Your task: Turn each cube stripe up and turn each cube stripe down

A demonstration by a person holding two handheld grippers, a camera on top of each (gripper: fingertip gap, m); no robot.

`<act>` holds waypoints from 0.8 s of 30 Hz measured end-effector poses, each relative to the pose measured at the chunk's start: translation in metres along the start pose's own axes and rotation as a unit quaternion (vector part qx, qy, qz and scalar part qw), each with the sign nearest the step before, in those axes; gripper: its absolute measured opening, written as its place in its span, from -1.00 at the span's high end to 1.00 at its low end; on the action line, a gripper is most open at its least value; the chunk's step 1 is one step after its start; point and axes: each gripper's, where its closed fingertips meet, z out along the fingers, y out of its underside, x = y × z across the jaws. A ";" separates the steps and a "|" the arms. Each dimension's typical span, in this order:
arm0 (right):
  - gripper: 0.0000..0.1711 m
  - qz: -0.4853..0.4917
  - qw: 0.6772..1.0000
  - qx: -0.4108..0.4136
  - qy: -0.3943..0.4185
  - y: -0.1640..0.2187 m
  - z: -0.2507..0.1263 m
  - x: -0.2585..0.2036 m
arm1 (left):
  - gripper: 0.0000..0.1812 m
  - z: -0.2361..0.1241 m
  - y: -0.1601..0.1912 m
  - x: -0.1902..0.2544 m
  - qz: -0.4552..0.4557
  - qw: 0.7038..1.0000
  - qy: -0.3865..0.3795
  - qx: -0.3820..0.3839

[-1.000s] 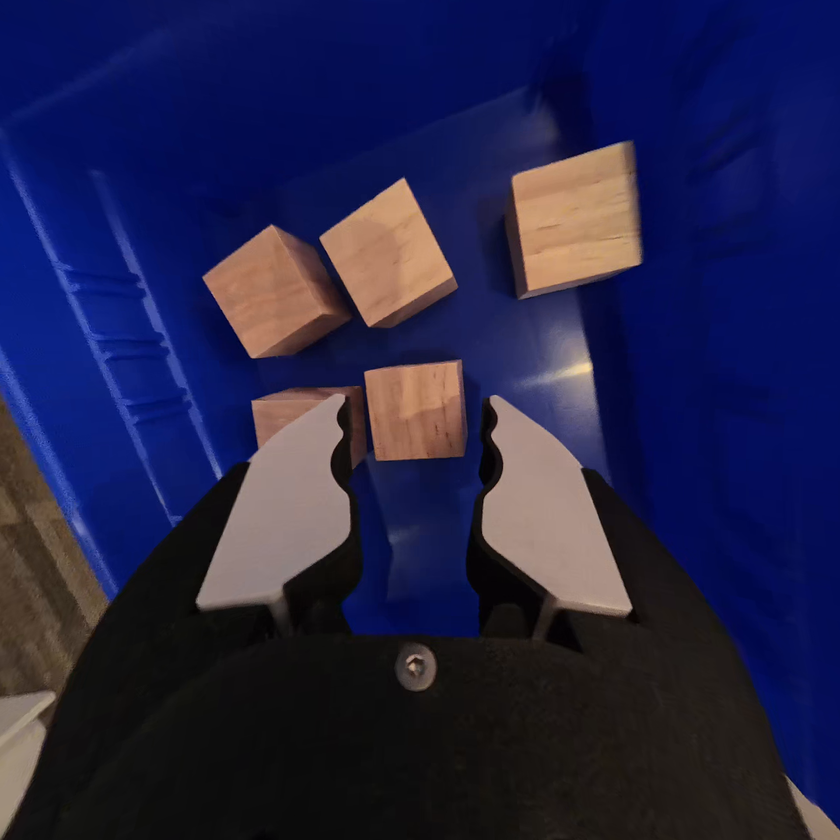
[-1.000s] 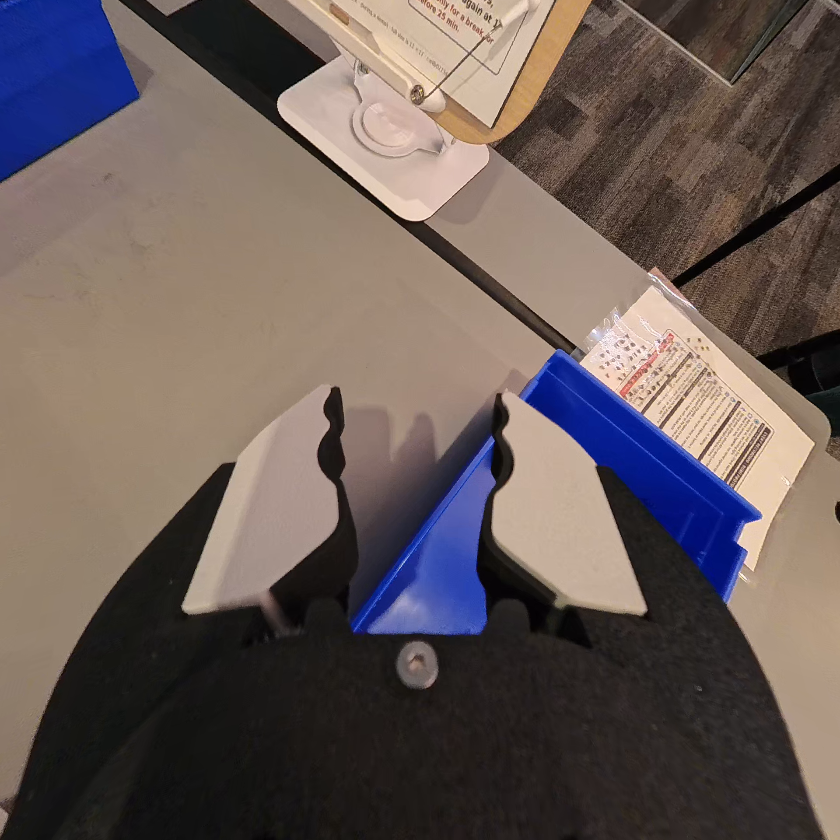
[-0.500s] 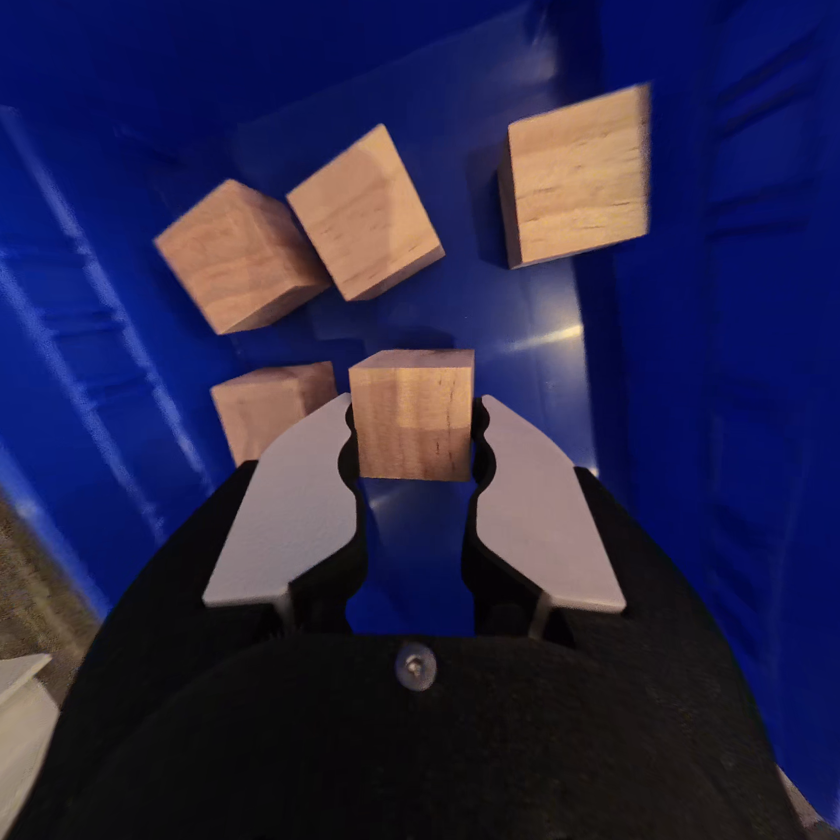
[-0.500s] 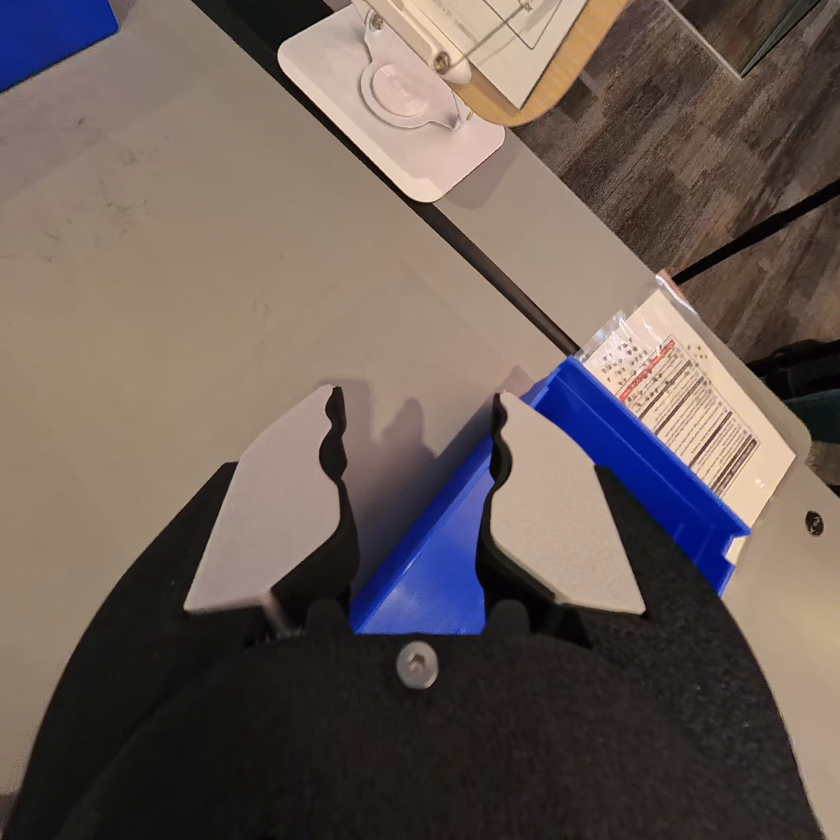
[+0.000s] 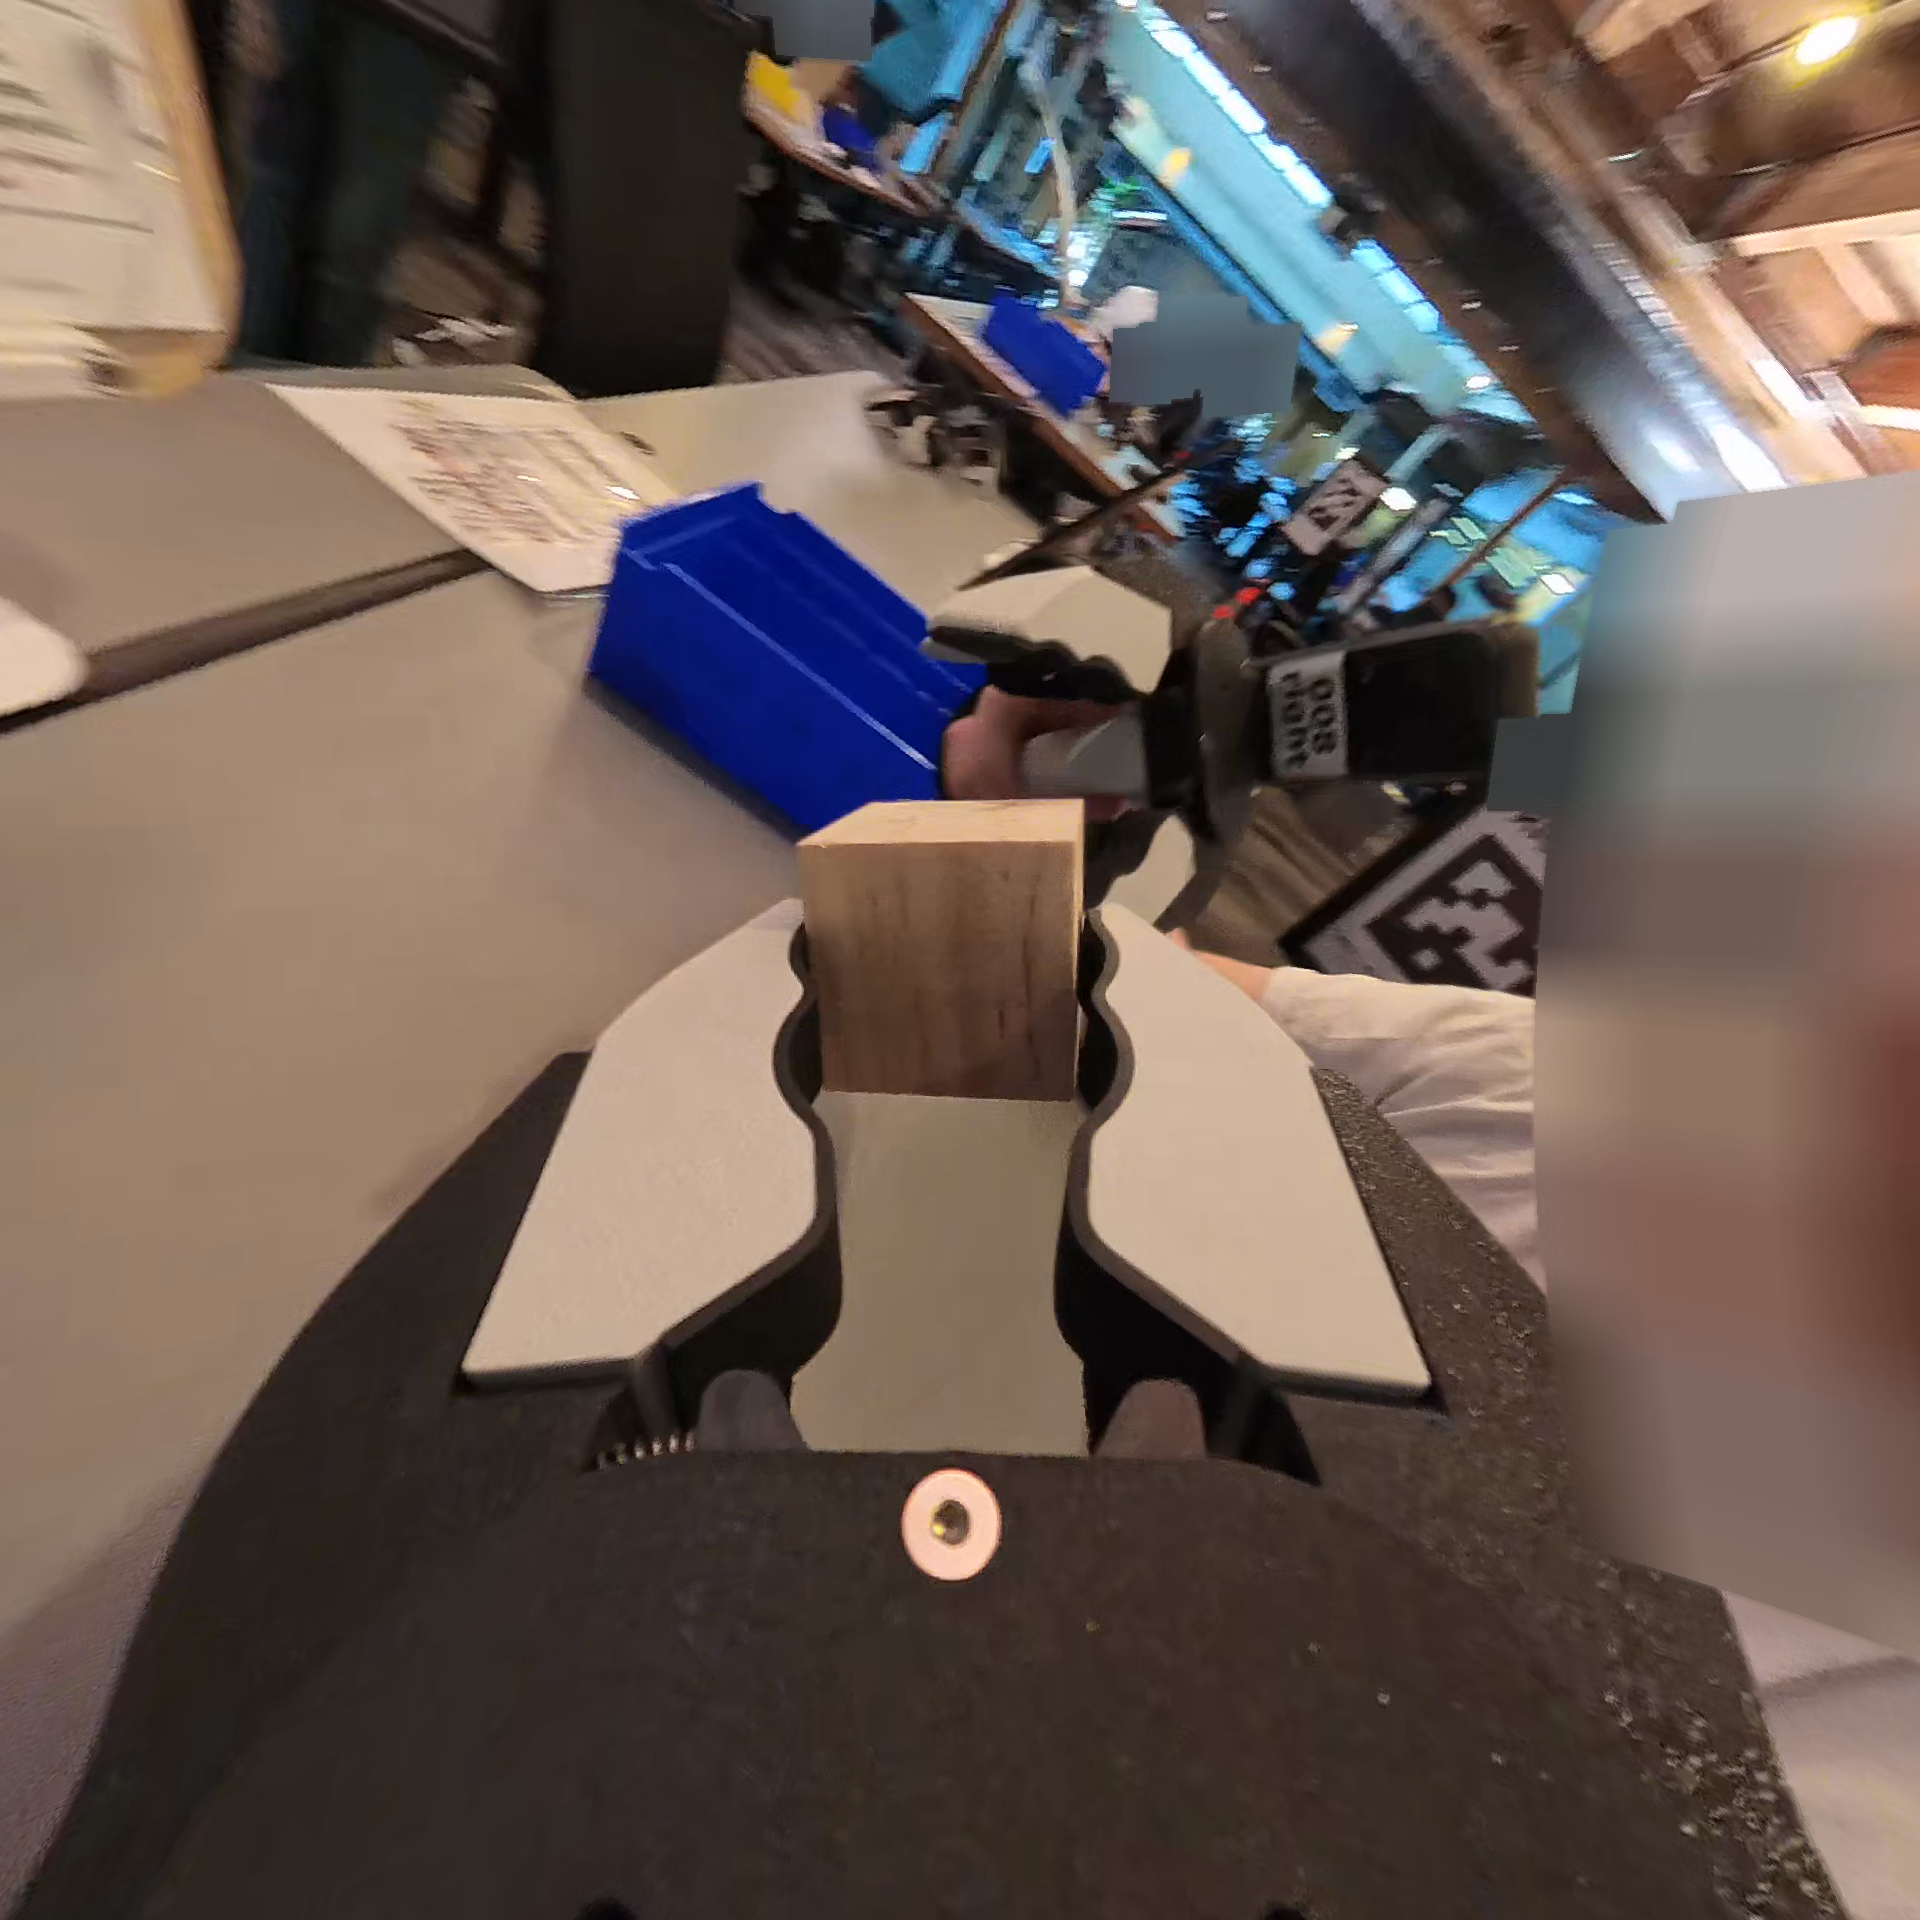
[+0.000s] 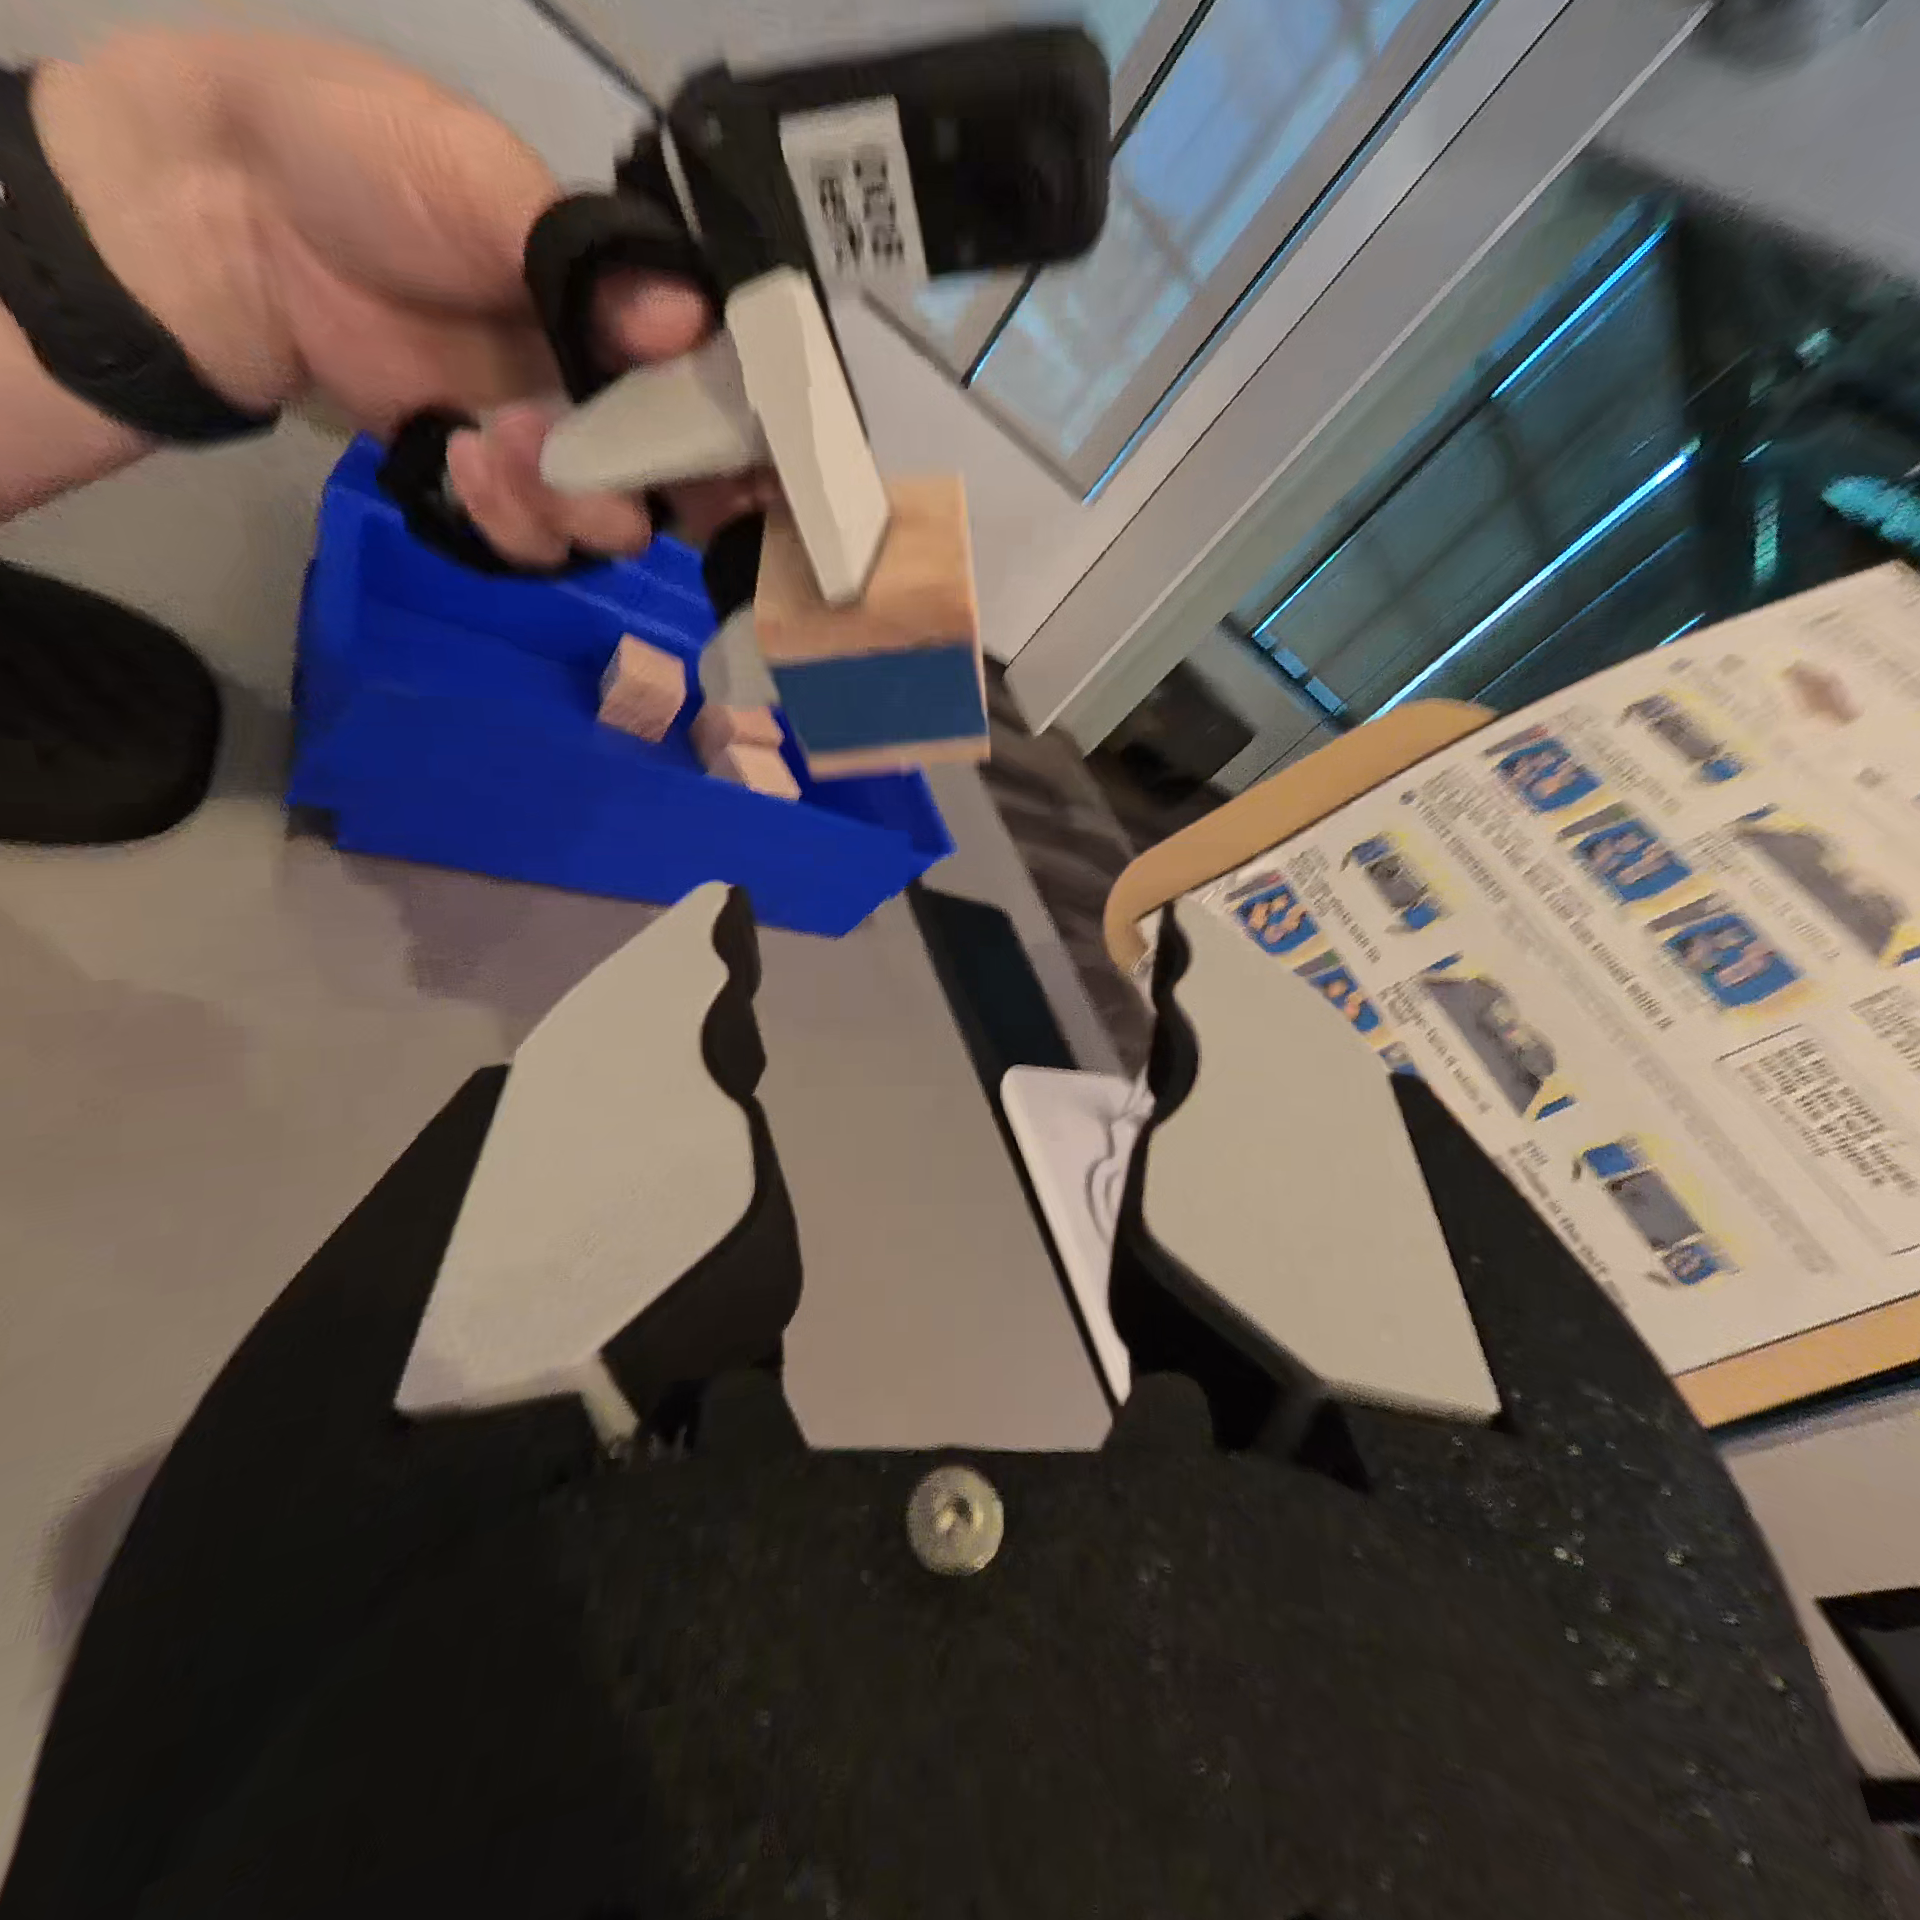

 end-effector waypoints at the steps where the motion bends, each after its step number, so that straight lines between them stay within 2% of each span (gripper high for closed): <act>1: 0.23 -0.004 1.000 0.015 0.012 -0.004 0.000 0.000 | 0.48 0.009 0.002 0.003 -0.008 1.000 0.017 -0.001; 3: 0.26 -0.006 0.999 0.038 0.024 -0.011 -0.001 -0.002 | 0.48 0.022 0.004 0.005 -0.018 0.999 0.033 -0.003; 6: 0.17 -0.008 0.999 0.039 0.024 -0.012 0.002 -0.005 | 0.49 0.033 0.006 0.009 -0.036 0.998 0.059 0.000; 9: 0.18 -0.007 0.999 0.035 0.011 -0.007 0.007 -0.013 | 0.49 0.042 0.011 0.012 -0.040 0.997 0.068 -0.012; 11: 0.24 -0.009 0.999 0.034 0.011 -0.005 0.010 -0.016 | 0.49 0.047 0.015 0.013 -0.034 0.997 0.067 -0.021; 14: 0.46 -0.013 0.999 0.052 0.005 -0.007 0.009 -0.020 | 0.49 0.050 0.016 0.016 -0.032 0.997 0.072 -0.025; 20: 0.46 -0.009 0.999 0.052 -0.013 -0.007 0.009 -0.024 | 0.48 0.048 0.021 0.017 -0.032 0.996 0.073 -0.043; 24: 0.46 -0.005 0.999 0.041 -0.028 -0.004 0.007 -0.022 | 0.30 0.043 0.020 0.014 -0.024 0.997 0.055 -0.048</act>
